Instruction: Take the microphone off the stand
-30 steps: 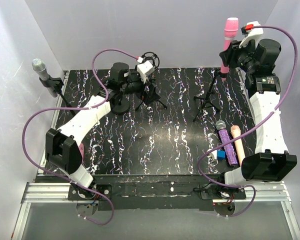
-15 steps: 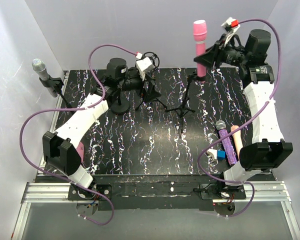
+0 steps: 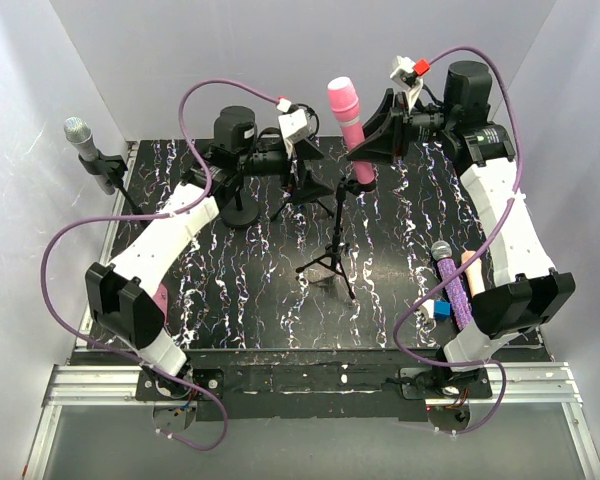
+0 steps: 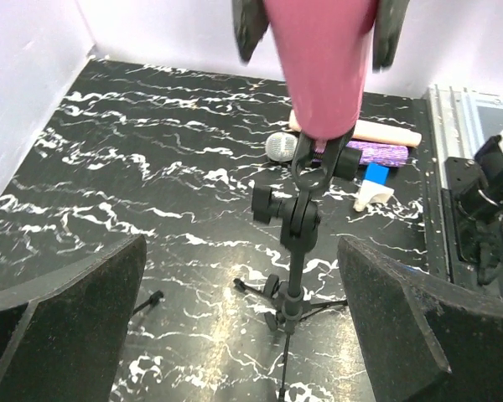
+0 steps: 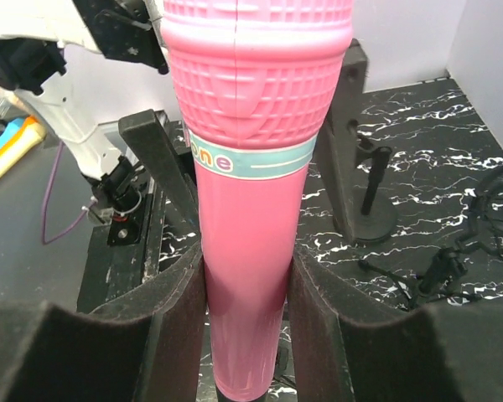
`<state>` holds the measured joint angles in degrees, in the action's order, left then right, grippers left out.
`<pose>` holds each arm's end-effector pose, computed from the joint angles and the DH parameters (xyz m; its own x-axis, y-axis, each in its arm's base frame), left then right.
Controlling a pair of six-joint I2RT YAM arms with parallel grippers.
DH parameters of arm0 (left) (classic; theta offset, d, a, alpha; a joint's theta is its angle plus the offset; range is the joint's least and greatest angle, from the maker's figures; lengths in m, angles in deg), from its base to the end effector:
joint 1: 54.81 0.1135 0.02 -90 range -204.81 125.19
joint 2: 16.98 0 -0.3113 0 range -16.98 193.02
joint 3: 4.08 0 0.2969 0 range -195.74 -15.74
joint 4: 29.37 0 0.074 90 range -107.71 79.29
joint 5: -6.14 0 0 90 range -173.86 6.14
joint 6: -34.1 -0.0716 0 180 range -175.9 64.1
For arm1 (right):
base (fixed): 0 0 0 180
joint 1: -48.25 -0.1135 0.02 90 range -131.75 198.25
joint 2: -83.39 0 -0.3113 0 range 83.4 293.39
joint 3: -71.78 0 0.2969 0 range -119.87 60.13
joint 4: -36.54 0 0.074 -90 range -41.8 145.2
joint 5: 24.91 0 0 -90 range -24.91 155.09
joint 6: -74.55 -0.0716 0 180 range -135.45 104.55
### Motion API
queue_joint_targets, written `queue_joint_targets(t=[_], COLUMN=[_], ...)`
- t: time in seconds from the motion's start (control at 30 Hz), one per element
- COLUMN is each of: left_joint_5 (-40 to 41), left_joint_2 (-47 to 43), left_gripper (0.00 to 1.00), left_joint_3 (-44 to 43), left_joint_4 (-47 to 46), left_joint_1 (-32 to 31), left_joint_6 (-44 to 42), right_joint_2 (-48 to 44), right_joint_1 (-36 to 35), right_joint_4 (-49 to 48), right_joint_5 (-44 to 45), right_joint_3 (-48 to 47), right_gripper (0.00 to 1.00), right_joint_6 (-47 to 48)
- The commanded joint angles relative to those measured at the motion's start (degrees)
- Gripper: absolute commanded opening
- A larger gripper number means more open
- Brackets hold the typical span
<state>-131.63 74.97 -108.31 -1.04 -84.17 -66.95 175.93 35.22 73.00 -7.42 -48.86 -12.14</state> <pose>0.3558 -0.2610 0.4540 -0.0545 0.1784 -0.9824 0.9783 0.2065 -0.0167 0.3648 0.1545 0.5504 -0.0844 -0.0373 -0.9957 -0.9936 0.0780 0.0813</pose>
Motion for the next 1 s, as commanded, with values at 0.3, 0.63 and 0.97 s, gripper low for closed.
queue_joint_targets(t=[0.3, 0.63, 0.97], left_joint_5=[-12.26, -9.63, 0.64], left_joint_2=[8.69, 7.29, 2.46], left_gripper=[0.81, 0.44, 0.26], left_joint_3=[-3.84, -0.07, 6.96], left_joint_4=[-0.4, -7.08, -12.35], left_joint_1=[-3.15, -3.42, -3.42], left_joint_6=[-3.37, 1.46, 4.72], right_joint_2=[-1.3, -0.78, -1.3], right_joint_1=[-2.69, -2.87, -2.96], right_joint_4=[4.12, 4.91, -0.71], right_joint_5=[-1.32, 2.37, 11.94], right_joint_3=[-1.31, -0.08, 2.02], right_gripper=[0.23, 0.27, 0.7], right_joint_6=[8.9, 9.96, 3.64])
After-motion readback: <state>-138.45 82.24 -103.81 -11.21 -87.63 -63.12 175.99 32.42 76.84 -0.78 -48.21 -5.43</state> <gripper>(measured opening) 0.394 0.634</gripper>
